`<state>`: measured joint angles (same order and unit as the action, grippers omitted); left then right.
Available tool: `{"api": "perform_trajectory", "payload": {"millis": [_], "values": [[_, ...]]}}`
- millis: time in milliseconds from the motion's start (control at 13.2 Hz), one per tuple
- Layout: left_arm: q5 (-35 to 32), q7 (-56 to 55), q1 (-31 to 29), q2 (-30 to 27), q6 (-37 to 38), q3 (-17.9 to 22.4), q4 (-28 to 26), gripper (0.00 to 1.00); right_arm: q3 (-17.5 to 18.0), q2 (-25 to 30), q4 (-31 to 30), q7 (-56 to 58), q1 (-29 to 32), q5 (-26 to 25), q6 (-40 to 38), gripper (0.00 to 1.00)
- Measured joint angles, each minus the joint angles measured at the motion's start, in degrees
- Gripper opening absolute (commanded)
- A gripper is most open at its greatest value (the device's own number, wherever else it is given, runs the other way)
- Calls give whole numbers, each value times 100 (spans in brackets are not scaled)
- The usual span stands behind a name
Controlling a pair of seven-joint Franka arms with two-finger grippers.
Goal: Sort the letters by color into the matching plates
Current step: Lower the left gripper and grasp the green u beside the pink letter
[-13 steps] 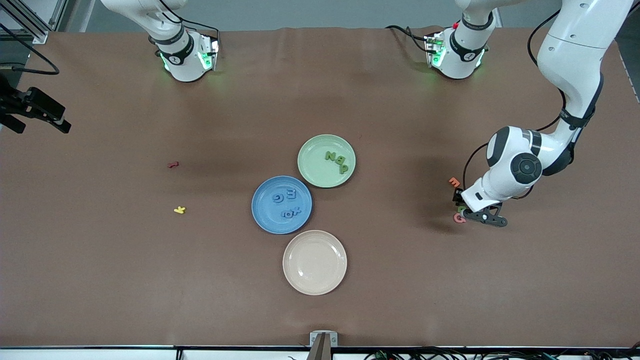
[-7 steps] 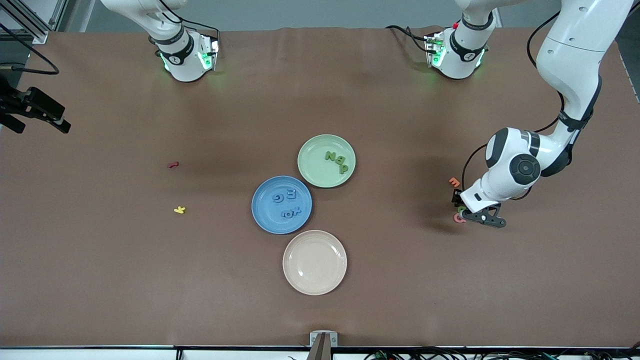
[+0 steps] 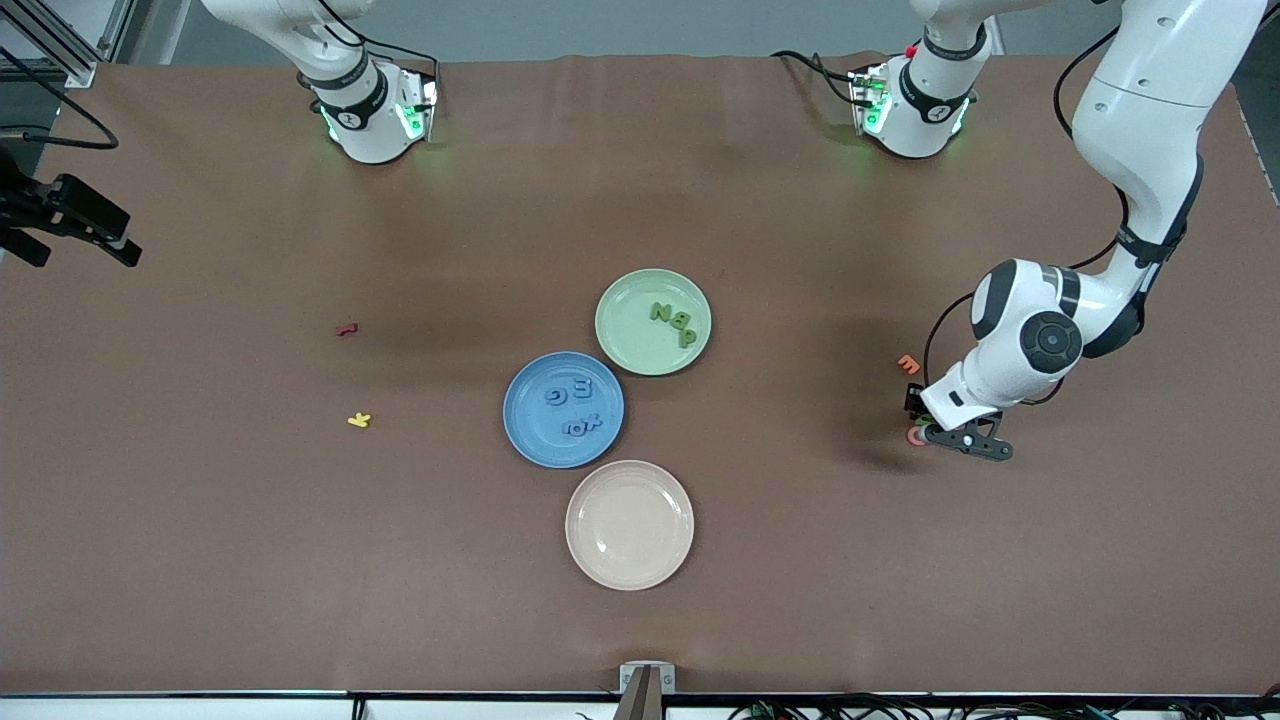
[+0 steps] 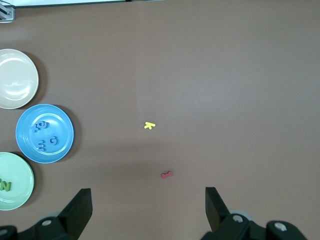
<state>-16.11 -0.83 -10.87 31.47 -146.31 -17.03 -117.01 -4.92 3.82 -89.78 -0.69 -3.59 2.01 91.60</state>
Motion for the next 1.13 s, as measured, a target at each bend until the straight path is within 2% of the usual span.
{"api": "perform_trajectory", "payload": {"millis": [227, 680, 1133], "values": [[0, 0, 0, 18, 0, 0, 19, 45, 0, 0, 0, 0, 0, -2, 0, 100], [1, -1, 15, 22, -1, 0, 30, 0, 1, 0, 0, 0, 0, -3, 0, 100], [1, 5, 18, -120, 23, -3, 109, 0, 1, -1, 2, 0, 0, -4, 0, 100]]}}
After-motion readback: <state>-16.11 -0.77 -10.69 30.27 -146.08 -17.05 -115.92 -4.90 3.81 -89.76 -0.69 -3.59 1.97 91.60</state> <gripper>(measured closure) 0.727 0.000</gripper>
